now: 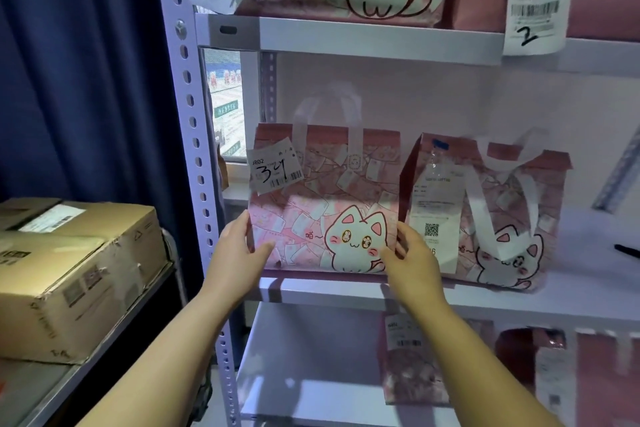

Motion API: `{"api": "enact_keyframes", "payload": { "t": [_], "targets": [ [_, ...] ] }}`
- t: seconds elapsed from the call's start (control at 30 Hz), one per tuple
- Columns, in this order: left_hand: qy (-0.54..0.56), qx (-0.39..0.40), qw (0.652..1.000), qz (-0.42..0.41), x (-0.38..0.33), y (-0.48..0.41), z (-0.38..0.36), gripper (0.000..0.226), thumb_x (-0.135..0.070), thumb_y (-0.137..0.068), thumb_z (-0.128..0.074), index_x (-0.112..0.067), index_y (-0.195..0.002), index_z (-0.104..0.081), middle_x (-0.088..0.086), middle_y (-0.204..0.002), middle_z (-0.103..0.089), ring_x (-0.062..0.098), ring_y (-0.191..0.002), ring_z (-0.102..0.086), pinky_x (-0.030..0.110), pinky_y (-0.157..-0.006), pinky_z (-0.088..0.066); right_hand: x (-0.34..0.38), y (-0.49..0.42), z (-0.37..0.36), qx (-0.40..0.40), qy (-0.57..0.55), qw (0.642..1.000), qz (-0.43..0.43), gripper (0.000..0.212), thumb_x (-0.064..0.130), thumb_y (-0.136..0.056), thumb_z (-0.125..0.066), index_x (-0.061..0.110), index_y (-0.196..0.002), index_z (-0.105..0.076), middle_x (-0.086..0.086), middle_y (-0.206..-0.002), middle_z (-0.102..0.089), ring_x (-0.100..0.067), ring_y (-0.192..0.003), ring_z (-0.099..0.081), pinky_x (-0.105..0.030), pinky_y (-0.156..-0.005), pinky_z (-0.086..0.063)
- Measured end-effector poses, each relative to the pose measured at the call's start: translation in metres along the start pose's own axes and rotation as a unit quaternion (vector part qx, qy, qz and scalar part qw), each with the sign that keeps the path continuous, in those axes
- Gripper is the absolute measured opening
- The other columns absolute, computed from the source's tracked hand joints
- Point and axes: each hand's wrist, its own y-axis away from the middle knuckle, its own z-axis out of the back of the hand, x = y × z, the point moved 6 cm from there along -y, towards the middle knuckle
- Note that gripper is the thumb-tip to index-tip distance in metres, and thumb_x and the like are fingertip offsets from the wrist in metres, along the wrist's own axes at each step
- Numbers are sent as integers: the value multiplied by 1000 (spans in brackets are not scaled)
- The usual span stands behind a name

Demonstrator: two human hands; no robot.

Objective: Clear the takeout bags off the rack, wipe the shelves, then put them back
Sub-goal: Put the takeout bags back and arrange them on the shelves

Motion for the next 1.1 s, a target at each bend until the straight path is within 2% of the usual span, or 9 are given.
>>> {"api": "enact_keyframes", "payload": {
  "t": [0.1, 0.2, 0.37, 0.53, 0.7, 0.8, 0.9, 0.97, 1.1],
  "targets": [
    [-15, -24, 1000, -2, -1, 5, 4, 49, -25, -85, -61, -31, -131, -44, -4, -131, -50, 13, -118, -48, 37, -98, -41, 1, 6, 4, -11, -15, 1000, 4, 37, 9, -88, -56, 31, -118, -55, 36, -92, -57, 19, -84, -55, -3, -70, -42],
    [-26, -60, 998, -19, -7, 13, 11, 52, -24, -85, -63, -21, -134, -44, 0, -134, -44, 16, -122, -45, 41, -101, -42, 2, 12, 15, -49, -16, 999, 11, 34, 13, -88, -59, 28, -118, -54, 26, -103, -55, 3, -97, -56, -10, -74, -40],
    [11, -100, 990, -94, -36, 30, 11, 33, -20, -85, -63, -29, -114, -53, -9, -113, -47, 2, -102, -46, 11, -73, -39, 2, 25, 43, -108, -16, 993, 52, 21, 19, -87, -62, 39, -91, -57, 23, -93, -60, 6, -88, -57, -20, -72, -48],
    [84, -39, 987, -133, -70, 41, -27, 31, -17, -83, -65, -41, -98, -54, -20, -104, -55, -9, -99, -52, 3, -70, -41, -19, 33, 84, -156, 8, 987, 44, 20, 20, -88, -62, 39, -84, -57, 19, -88, -62, 8, -81, -58, -6, -63, -42],
    [47, 51, 980, -188, -101, 44, -80, 28, -18, -84, -65, -41, -97, -55, -20, -104, -58, -6, -99, -54, 5, -72, -42, -45, 24, 141, -245, 16, 969, 33, 21, 16, -88, -61, 36, -91, -55, 16, -94, -59, 0, -87, -57, -8, -66, -38],
    [13, 63, 974, -215, -119, 41, -108, 25, -17, -85, -64, -29, -107, -60, -14, -106, -55, 5, -101, -53, 8, -76, -42, -58, 9, 175, -283, 56, 957, 17, 27, 15, -87, -61, 25, -110, -52, 4, -112, -51, -10, -94, -52, -20, -80, -41],
    [-33, 25, 971, -235, -140, 35, -130, 35, -22, -84, -65, -20, -119, -58, -9, -117, -49, 13, -111, -40, 29, -92, -38, -72, -14, 201, -270, 113, 955, -47, 53, 19, -87, -61, 8, -135, -40, -12, -135, -39, -27, -120, -42, -37, -100, -36],
    [-60, 8, 975, -214, -149, 30, -144, 49, -28, -84, -65, -19, -130, -49, -2, -131, -45, 15, -120, -31, 31, -100, -25, -80, -32, 208, -226, 138, 962, -71, 61, 22, -89, -60, 4, -141, -33, -17, -141, -34, -33, -129, -35, -40, -105, -30],
    [-106, -7, 982, -156, -156, 23, -169, 65, -37, -84, -62, -21, -141, -36, 1, -146, -33, 24, -132, -19, 41, -108, -18, -95, -57, 214, -161, 130, 976, -65, 32, 24, -93, -51, 9, -121, -53, -11, -119, -55, -29, -104, -55, -38, -86, -48]
  ]
}}
